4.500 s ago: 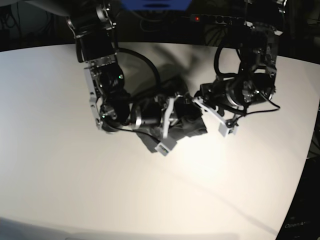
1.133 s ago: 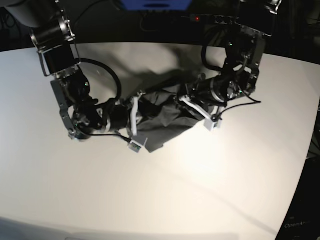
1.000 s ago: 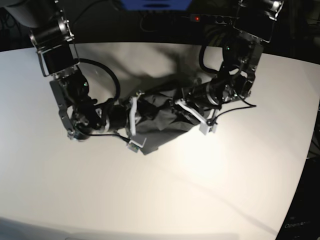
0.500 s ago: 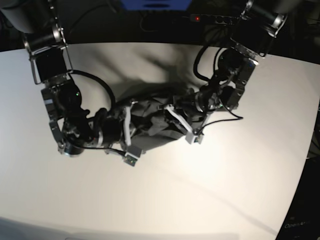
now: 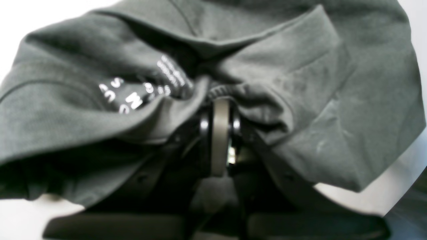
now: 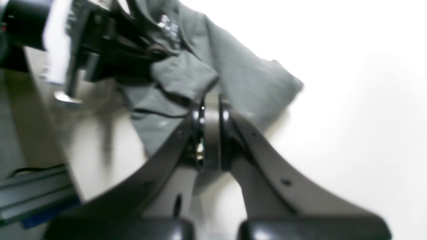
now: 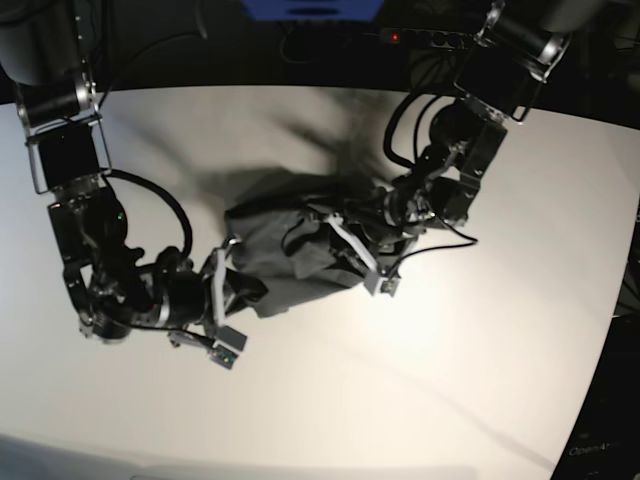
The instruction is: Fold the T-shirt properly
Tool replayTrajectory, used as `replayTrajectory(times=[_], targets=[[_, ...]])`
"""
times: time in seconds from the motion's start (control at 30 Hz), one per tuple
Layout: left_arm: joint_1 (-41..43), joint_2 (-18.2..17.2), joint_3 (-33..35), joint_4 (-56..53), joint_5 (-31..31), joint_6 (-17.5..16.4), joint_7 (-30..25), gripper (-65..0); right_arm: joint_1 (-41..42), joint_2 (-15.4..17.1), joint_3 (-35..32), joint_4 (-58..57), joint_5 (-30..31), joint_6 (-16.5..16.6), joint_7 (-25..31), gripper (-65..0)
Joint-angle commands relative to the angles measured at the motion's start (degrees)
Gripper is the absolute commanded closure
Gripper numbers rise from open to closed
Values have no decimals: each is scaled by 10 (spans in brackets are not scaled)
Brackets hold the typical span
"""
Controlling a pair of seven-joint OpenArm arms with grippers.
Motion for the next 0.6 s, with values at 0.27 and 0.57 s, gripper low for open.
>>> replayTrajectory(times=[0.27,0.57], targets=[[-5,-10,3,-22,52,42,48,-18,-52,-11,10,-1,-127,4,62,-3],[-14,-13,4,-23,58,42,48,-18,-99,-12,4,-100,-157,4,154,-3]])
